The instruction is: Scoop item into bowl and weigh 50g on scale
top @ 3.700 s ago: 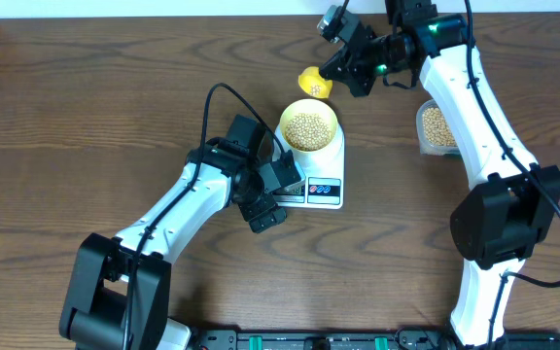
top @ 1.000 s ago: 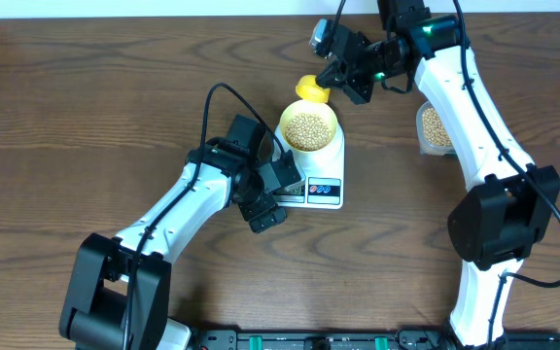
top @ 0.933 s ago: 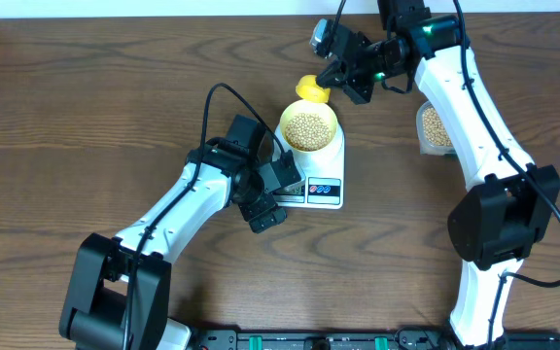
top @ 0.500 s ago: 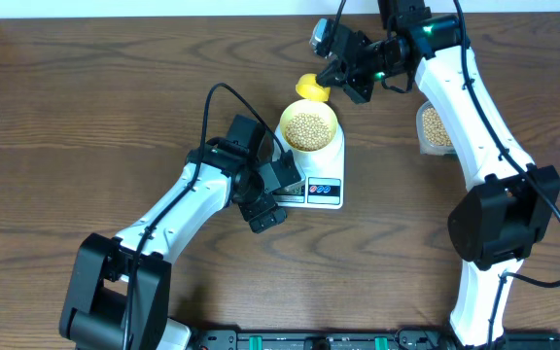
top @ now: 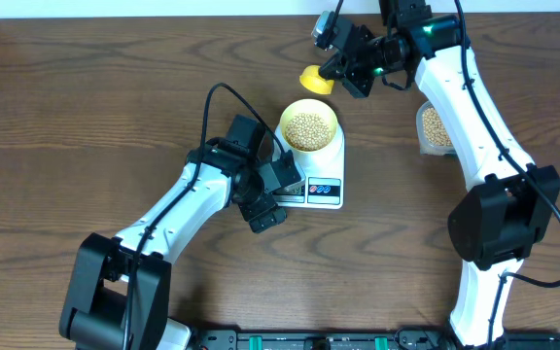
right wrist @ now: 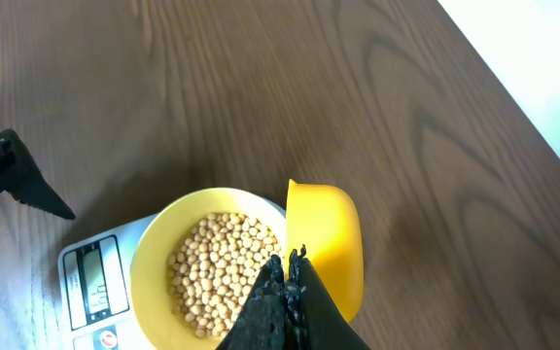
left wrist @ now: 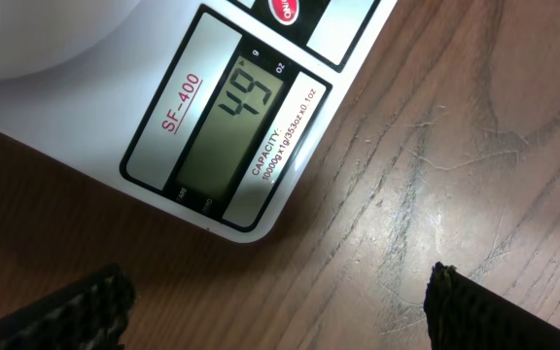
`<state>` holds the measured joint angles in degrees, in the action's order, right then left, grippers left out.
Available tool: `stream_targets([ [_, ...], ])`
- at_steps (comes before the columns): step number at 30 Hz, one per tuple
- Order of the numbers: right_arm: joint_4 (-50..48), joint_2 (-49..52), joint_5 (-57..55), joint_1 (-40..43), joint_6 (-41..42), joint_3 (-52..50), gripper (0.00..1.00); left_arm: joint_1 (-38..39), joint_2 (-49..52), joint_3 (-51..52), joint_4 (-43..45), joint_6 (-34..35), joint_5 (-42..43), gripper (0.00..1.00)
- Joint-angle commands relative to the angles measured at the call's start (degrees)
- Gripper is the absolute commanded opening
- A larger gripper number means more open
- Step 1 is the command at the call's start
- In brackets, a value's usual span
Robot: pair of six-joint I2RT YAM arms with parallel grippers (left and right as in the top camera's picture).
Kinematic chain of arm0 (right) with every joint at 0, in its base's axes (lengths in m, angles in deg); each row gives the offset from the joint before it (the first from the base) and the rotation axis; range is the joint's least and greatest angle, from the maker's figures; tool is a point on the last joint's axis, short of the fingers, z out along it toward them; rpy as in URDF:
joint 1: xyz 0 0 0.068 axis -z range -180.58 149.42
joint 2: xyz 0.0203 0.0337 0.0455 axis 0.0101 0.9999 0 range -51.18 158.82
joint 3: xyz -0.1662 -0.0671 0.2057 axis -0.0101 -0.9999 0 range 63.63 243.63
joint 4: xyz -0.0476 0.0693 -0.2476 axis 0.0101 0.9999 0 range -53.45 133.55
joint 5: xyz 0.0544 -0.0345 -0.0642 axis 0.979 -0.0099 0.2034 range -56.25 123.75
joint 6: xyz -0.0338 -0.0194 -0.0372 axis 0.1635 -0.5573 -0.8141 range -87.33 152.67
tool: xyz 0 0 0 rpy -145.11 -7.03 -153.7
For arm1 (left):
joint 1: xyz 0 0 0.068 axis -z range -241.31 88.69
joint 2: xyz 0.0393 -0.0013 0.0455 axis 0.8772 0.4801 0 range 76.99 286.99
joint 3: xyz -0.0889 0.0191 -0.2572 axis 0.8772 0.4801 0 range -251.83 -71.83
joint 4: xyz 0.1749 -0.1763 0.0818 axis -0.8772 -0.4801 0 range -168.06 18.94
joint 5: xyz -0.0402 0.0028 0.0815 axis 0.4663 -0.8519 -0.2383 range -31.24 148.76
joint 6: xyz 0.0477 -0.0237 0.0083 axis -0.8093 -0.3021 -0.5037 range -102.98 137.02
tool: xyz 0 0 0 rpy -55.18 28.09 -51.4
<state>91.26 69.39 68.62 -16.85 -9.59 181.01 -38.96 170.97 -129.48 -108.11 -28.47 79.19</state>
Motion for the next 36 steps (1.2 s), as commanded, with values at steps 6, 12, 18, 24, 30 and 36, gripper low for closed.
stream_targets([
  [6,-0.76,-0.98,0.09,-0.28,1.07,0.90,0.01,0.11,0.39,0.39,-0.13,-0.98,-0.42,0.98],
  [12,-1.55,-0.98,-0.28,-0.28,1.09,0.90,0.01,0.11,0.39,0.37,-0.13,-0.98,-0.42,0.98],
  [18,-2.21,-0.98,-0.31,-0.28,1.09,0.90,0.01,0.11,0.39,0.39,-0.13,-0.98,-0.42,0.98],
  [24,-2.23,-0.98,-0.26,-0.33,1.09,0.90,0.01,0.11,0.39,0.39,-0.13,-0.98,-0.42,0.98],
  [30,-2.23,-0.98,0.13,-0.35,2.32,0.90,0.01,0.11,0.39,0.39,-0.15,-0.98,-0.39,0.98],
  [36,-1.53,-0.94,0.22,-1.36,3.06,0.70,0.01,0.11,0.39,0.39,-0.15,-0.98,-0.42,0.98],
])
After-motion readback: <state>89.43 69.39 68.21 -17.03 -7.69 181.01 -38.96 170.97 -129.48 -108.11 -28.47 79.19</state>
